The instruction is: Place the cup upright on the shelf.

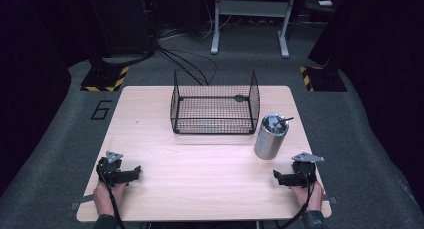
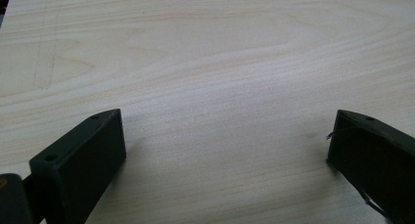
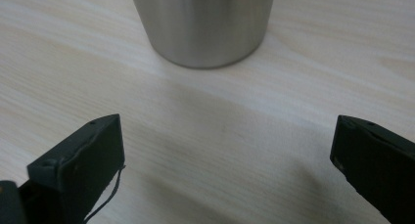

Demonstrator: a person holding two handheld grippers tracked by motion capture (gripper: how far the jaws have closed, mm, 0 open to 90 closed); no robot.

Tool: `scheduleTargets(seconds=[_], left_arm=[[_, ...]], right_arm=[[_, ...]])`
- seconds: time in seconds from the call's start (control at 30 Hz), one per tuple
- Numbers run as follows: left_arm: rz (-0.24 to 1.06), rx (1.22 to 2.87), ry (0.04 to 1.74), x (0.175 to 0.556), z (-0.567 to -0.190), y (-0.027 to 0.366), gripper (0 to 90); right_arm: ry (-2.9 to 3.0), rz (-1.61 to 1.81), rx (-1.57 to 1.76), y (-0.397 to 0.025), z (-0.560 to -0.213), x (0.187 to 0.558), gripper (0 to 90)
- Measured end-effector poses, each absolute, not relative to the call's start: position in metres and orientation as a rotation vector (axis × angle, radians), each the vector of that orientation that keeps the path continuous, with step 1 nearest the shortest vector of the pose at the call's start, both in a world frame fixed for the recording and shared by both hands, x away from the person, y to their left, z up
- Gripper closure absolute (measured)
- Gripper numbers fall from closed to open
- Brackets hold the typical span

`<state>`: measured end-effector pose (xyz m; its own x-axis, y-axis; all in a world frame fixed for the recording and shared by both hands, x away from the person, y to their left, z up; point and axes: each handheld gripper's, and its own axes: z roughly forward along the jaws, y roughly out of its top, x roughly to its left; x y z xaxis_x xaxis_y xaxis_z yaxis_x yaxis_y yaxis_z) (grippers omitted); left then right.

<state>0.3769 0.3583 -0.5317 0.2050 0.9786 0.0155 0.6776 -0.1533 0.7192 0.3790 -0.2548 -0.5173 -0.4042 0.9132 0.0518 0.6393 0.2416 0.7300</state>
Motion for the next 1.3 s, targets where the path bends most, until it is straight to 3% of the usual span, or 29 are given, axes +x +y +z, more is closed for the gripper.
scheduleTargets(seconds=[0.77, 1.3], left_arm=[[0.663, 1.887, 1.548, 0.377, -0.532, 0.357, 0.4], [0.684, 1.865, 1.562, 0.377, -0.533, 0.358, 0.6]], right_arm=[[1.992, 1.172, 1.333, -0.238, -0.440, 0.399, 0.0], [1.941, 1.218, 1.325, -0.224, -0.428, 0.428, 0.0]])
